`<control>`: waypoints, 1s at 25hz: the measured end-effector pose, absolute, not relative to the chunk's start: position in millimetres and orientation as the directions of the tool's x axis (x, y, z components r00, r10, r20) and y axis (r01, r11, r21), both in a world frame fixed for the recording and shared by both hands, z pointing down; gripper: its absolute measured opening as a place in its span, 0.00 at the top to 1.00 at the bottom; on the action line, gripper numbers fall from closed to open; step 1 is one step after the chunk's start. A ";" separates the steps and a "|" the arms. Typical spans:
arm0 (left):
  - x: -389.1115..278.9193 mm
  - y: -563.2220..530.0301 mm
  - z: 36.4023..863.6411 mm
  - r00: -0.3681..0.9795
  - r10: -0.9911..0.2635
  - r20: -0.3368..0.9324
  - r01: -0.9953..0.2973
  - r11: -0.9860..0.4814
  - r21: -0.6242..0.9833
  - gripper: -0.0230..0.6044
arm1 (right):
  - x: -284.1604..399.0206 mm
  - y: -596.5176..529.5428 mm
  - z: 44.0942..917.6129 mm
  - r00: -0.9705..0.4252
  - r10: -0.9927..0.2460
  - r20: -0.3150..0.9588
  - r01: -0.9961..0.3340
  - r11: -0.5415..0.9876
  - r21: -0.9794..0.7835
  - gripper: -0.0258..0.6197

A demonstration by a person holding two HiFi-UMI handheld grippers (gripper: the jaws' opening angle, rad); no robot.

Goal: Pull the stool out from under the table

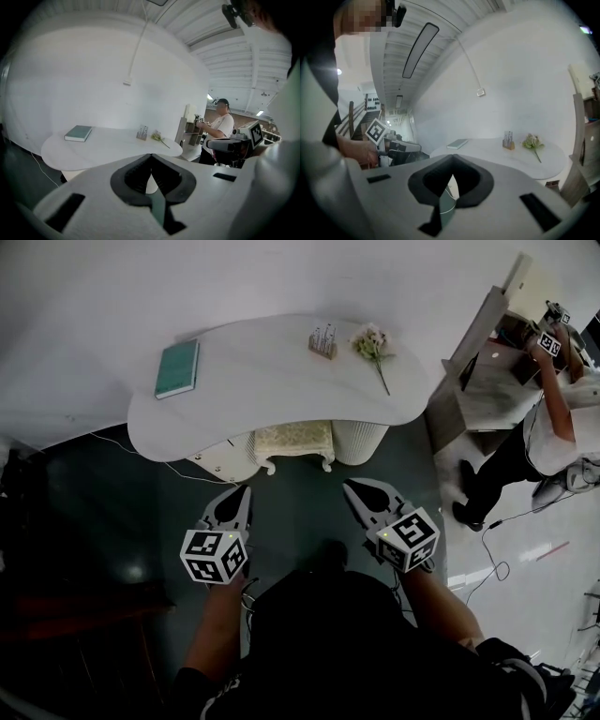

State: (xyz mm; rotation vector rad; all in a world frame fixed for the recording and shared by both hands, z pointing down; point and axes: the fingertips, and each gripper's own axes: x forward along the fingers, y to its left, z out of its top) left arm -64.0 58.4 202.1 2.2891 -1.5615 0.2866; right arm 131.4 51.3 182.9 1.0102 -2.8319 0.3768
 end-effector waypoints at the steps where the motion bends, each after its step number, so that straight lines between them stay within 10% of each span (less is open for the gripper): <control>1: -61.8 53.1 201.8 0.363 -0.859 0.361 -0.931 -0.323 0.168 0.95 | 134.2 45.4 185.3 -0.777 -0.601 0.188 -0.629 0.752 -0.196 0.96; 25: -134.5 8.3 292.9 0.462 -0.777 0.427 -0.886 -0.425 0.186 0.95 | 18.0 0.6 243.4 -0.759 -0.521 0.391 -0.620 0.762 -0.187 0.96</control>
